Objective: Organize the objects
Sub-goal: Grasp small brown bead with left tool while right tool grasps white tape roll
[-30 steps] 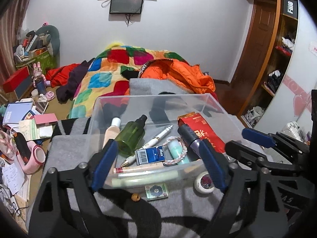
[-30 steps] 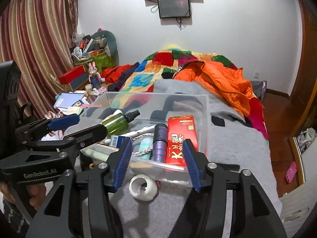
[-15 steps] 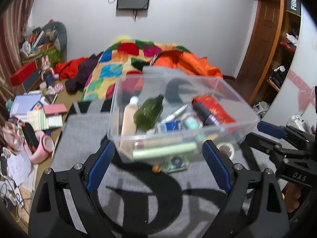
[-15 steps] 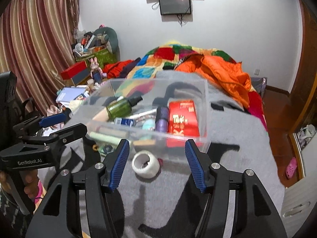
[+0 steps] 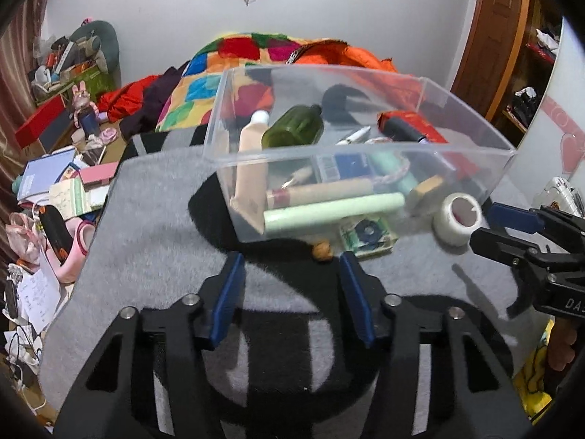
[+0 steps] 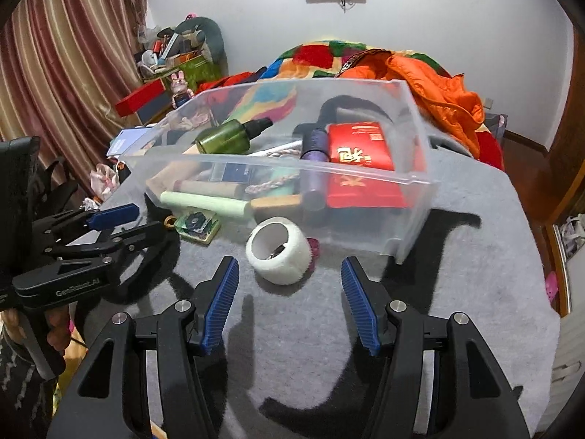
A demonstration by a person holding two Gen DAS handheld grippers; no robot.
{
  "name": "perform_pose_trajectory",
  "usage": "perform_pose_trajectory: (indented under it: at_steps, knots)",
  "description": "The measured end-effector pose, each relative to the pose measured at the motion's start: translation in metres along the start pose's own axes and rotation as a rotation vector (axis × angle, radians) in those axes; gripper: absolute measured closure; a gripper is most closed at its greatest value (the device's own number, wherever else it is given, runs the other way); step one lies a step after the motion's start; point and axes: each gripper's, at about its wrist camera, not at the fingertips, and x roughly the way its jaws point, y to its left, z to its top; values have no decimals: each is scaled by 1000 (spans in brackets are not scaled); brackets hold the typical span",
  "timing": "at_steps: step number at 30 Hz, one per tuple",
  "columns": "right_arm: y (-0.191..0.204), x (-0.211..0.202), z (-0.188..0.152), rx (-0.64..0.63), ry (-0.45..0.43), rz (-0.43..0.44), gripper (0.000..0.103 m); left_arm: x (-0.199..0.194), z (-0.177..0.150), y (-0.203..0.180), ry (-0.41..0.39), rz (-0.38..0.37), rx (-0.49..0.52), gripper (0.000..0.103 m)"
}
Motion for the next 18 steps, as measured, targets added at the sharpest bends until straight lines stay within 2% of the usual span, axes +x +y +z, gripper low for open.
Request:
perform_pose_trajectory:
  at_steps: [4,7,11,14,16,18]
  knots:
    - [6,4,2,-20,-3,-12,49,6,2,-2,9,15,16,58]
    - [10,10,4,-35,10,-30,49,7,5,-9,5,-3,37,59]
    - [8,17,6,-27,26,-37,57,12,8,-17,8,-12,60,66]
    - [10,17,5,-34,23,-30,66,16,8,-18,1,-9,60,76]
    - [13,17,6,-48,15,-32,66,15,7,-19,-8,-31,63,88]
    - [14,15,5,-51,-1,-37,67,12,5,-21,-19,-45,73,91]
